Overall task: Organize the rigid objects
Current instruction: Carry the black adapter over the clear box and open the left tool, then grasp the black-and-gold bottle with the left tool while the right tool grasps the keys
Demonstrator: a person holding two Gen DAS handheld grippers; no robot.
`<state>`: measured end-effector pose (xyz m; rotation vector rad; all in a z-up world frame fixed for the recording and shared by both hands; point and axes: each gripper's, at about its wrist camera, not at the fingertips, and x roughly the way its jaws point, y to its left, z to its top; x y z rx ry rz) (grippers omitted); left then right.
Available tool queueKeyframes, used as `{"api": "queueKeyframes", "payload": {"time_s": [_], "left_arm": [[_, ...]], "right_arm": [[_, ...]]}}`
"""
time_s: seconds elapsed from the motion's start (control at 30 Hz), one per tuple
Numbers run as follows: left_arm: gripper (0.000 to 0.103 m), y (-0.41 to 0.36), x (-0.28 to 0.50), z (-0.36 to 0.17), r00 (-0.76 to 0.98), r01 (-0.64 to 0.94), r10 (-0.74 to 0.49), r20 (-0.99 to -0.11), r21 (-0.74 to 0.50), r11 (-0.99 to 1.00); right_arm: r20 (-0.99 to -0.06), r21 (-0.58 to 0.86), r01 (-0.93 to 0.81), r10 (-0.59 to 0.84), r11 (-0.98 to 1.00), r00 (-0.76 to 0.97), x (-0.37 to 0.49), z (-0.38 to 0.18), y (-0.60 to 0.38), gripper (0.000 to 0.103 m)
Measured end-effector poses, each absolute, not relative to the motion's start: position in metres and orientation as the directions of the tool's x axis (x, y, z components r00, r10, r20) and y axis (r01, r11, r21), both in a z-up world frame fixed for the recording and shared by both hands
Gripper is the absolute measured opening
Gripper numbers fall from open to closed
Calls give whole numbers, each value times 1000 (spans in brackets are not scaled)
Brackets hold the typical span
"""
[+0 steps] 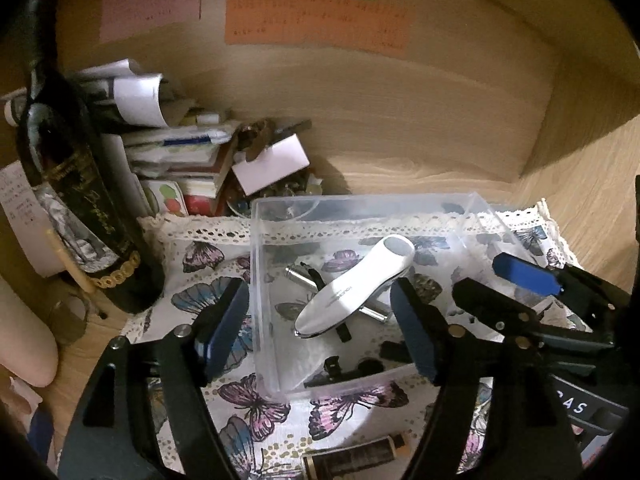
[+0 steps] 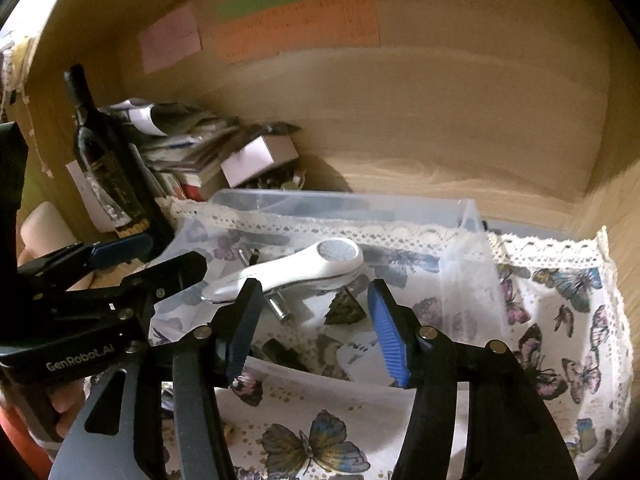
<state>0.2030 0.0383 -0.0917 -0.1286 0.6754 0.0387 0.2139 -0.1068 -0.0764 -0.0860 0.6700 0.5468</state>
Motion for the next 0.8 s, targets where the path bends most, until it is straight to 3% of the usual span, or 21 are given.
{"api": "queueKeyframes", "payload": {"time_s": [0.4, 0.57, 0.8], "left_arm": [[98, 46, 146, -58, 848, -88, 31, -530, -82, 993], [99, 54, 128, -67, 827, -92, 28, -561, -85, 992], [99, 51, 121, -102, 749, -64, -15, -662, -96, 993]], "right_arm": [[-517, 67, -510, 467, 857, 717, 164, -44, -134, 73], [-513, 61, -482, 442, 874, 736, 148, -46, -148, 77], [-583, 46, -443, 385, 895, 716, 139, -74, -163, 77]]}}
